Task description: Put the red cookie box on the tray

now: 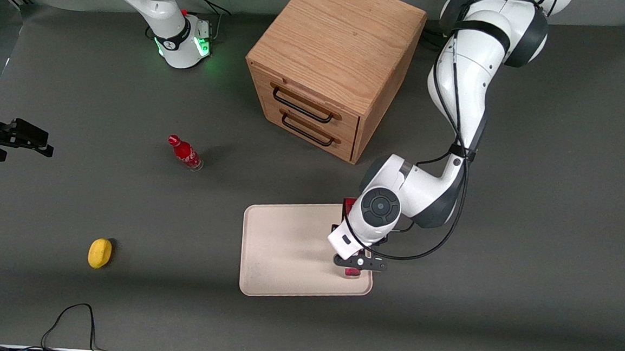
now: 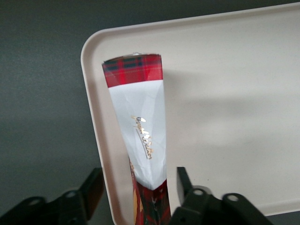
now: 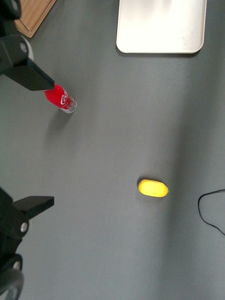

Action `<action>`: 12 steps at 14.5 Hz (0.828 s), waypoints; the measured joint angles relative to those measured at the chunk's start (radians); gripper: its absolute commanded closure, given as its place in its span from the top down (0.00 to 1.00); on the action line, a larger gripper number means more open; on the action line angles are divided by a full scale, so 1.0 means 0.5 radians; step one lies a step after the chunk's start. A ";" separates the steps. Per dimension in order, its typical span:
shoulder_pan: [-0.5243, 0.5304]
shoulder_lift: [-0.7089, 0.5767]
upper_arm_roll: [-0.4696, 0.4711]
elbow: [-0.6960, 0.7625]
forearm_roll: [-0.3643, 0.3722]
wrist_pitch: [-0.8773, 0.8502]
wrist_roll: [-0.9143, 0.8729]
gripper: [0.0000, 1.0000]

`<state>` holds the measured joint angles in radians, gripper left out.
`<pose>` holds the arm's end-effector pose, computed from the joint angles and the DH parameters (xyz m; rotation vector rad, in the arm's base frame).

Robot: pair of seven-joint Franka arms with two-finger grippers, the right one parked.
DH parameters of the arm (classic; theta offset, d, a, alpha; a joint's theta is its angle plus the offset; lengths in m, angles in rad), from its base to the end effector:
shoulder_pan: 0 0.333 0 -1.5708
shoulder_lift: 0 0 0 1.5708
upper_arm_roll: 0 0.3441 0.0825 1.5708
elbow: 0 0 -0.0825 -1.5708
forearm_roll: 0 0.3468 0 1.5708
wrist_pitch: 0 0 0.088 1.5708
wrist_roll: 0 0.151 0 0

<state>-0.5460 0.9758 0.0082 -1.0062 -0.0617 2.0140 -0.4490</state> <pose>0.6613 -0.4041 0.2466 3.0812 -0.1032 0.0074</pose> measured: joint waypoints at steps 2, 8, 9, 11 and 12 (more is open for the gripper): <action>0.000 0.000 0.001 0.001 0.002 0.000 0.000 1.00; 0.054 -0.087 0.034 0.032 0.011 -0.214 -0.005 0.99; 0.091 -0.146 0.038 0.024 0.014 -0.292 -0.003 0.99; 0.180 -0.332 0.043 -0.088 0.019 -0.350 0.006 0.99; 0.227 -0.455 0.046 -0.200 0.023 -0.351 0.026 0.99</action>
<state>-0.4324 0.7485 0.0310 -1.1063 -0.0504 1.8386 -0.4361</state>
